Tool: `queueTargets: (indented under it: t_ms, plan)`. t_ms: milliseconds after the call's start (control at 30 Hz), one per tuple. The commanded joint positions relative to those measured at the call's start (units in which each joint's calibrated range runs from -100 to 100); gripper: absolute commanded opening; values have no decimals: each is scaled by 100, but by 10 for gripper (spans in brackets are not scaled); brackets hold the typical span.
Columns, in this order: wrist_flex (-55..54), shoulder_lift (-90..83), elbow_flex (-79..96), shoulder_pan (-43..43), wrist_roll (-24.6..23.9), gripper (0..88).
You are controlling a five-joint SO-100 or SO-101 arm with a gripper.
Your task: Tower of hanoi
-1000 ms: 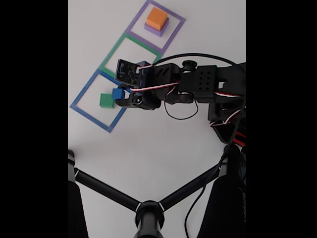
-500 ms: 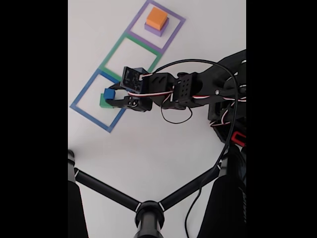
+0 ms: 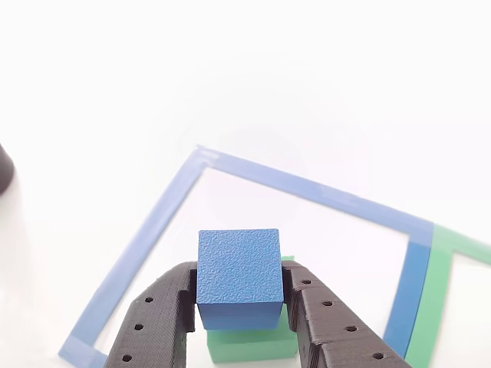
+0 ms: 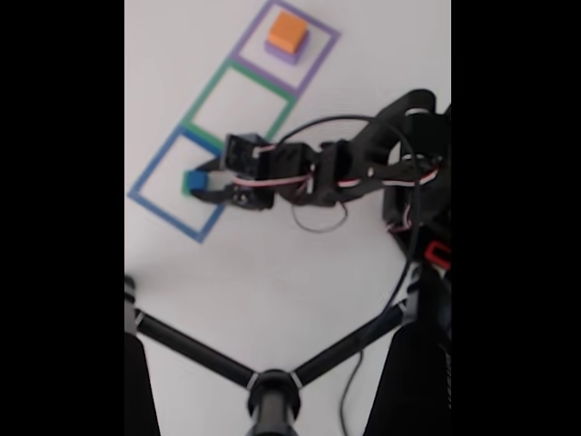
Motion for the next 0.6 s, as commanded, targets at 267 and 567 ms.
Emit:
queueTargets:
  t_ms: [267,567]
  plan:
    - [-194,182,-467,12,59,37]
    - [-227,287,-458,117,59,37]
